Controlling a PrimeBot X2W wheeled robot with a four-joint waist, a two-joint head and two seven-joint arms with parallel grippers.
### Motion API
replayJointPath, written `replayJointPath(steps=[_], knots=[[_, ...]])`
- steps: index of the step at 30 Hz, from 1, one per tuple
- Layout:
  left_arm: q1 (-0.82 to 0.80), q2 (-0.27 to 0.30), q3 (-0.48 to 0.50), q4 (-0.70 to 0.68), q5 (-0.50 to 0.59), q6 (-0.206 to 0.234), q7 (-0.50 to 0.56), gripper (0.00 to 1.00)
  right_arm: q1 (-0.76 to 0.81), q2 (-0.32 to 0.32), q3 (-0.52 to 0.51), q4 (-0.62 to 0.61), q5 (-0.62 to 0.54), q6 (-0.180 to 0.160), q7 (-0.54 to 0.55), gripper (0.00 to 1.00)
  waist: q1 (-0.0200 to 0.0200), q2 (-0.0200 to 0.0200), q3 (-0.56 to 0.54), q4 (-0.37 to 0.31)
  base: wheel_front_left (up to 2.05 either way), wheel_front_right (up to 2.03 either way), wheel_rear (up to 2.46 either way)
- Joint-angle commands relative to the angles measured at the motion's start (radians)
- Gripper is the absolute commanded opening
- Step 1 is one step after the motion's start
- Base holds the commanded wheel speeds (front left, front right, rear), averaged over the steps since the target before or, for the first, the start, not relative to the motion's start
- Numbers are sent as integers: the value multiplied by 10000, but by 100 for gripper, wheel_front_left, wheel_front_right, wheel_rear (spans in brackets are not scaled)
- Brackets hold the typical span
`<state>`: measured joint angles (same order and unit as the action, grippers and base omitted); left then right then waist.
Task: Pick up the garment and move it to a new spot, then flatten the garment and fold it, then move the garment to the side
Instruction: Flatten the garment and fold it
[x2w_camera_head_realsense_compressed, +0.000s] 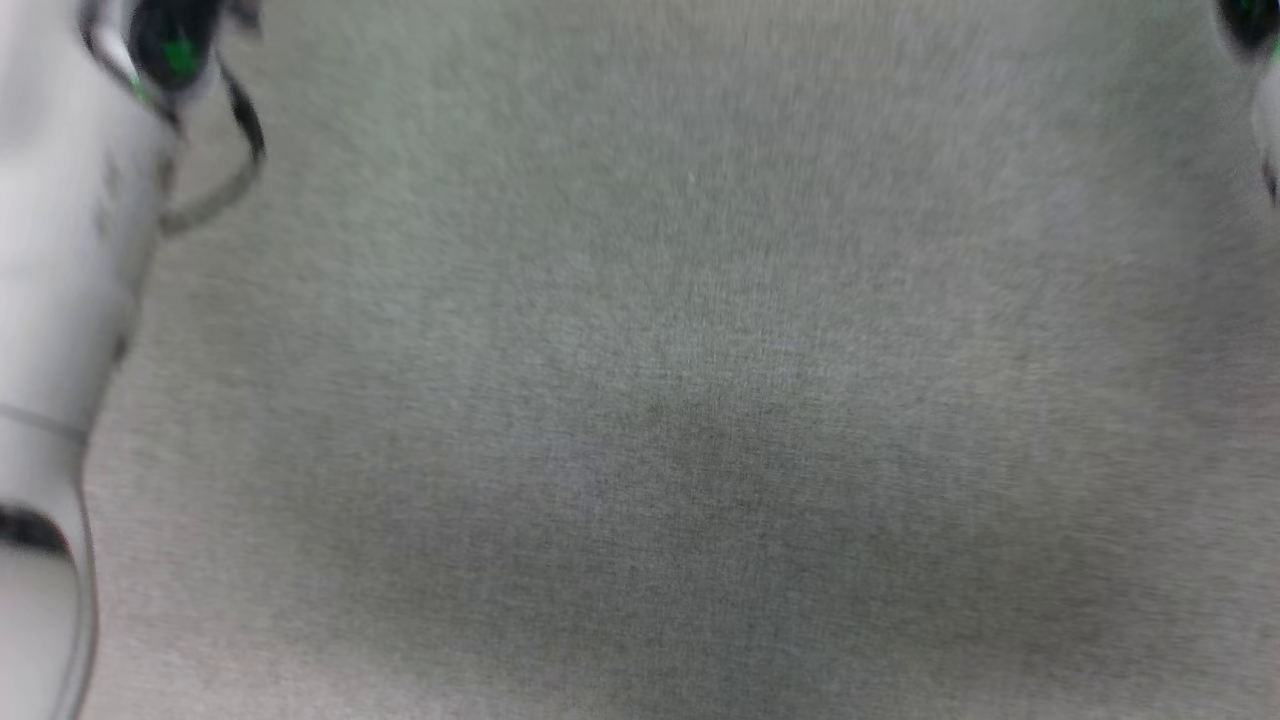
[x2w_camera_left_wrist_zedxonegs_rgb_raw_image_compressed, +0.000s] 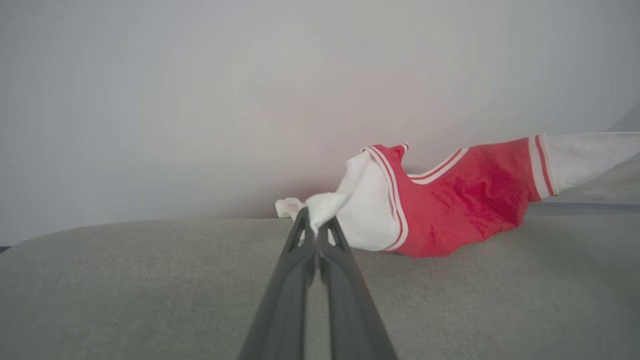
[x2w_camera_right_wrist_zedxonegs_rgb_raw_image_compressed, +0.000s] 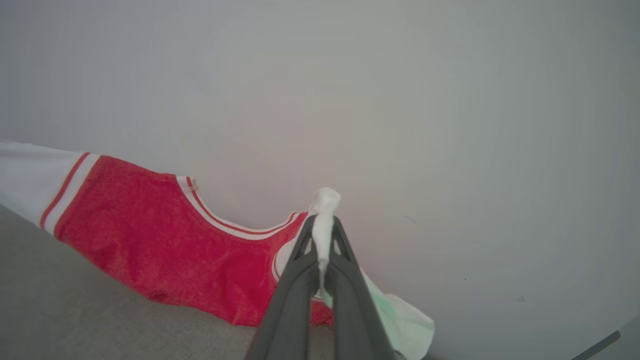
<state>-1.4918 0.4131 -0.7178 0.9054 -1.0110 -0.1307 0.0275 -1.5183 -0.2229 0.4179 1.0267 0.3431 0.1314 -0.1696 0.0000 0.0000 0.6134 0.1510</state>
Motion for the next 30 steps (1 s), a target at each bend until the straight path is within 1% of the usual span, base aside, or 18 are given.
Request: replayJointPath(steps=[1,5,8,11,12,14,17,18,19,21,23,25,26,28,29,30], knots=[[639,169,-193,-202,-242,7,127,0,739,-480,508,-471,752,-15,343,0,0,0,-2204,-128,0,0,0],[2094,494,-740,-656,-469,7,330,0,2635,-1380,1430,-1803,2486,-15,1304,0,0,0,-3280,-71,0,0,0],[3163,839,-1043,-1135,-604,8,304,0,4004,-2336,1954,-2975,3410,-15,1807,0,0,0,-3981,-54,0,0,0],[4427,1175,-1184,-1669,-821,6,188,0,5513,-3174,2367,-4088,4052,-13,2192,0,0,0,-4612,-68,0,0,0],[4851,1317,-1196,-1907,-917,31,126,0,5968,-3547,2440,-4449,4177,-13,2272,0,0,0,-4779,-52,0,0,0],[5766,1635,-1224,-2421,-1028,172,-15,0,6894,-4178,2530,-5109,4257,-15,2180,0,0,0,-5082,-46,0,0,0],[7300,2210,-1190,-3453,-1333,626,-275,0,8403,-5002,2568,-5955,4254,-15,2116,0,0,0,-5427,-52,0,0,0],[7780,2461,-1240,-3897,-1282,798,-391,0,8898,-5199,2482,-6166,4369,-15,2128,0,0,0,-5515,-52,0,0,0],[8304,2638,-1173,-4282,-1500,972,-505,0,9336,-5375,2443,-6401,4358,-15,2122,0,0,0,-5583,-70,0,0,0],[9376,3080,-1150,-5070,-1652,1444,-718,0,10311,-5734,2427,-6835,4312,-15,2250,0,0,0,-5698,-85,0,0,0],[10332,3390,-1040,-5818,-1923,1965,-1032,0,11225,-6028,2251,-7237,4380,-15,2390,0,0,0,-5769,-78,0,0,0],[11198,3675,-943,-6391,-2122,2499,-1367,0,12087,-6235,1917,-7519,4405,-15,2594,0,0,0,-5800,-90,0,0,0],[11571,3754,-914,-6652,-2246,2694,-1500,0,12531,-6214,1698,-7683,4567,-15,2680,0,0,0,-5824,-102,0,0,0],[12178,3929,-847,-7078,-2367,3048,-1757,0,13397,-6274,1315,-7990,4672,-15,3047,0,0,0,-5847,-116,0,0,0],[12440,3944,-828,-7263,-2502,3153,-1813,0,13726,-6302,1127,-8192,4680,-15,3218,0,0,0,-5858,-126,0,0,0],[12709,3973,-779,-7435,-2623,3276,-1916,0,14082,-6194,871,-8394,4856,-15,3454,0,0,0,-5864,-149,0,0,0]])
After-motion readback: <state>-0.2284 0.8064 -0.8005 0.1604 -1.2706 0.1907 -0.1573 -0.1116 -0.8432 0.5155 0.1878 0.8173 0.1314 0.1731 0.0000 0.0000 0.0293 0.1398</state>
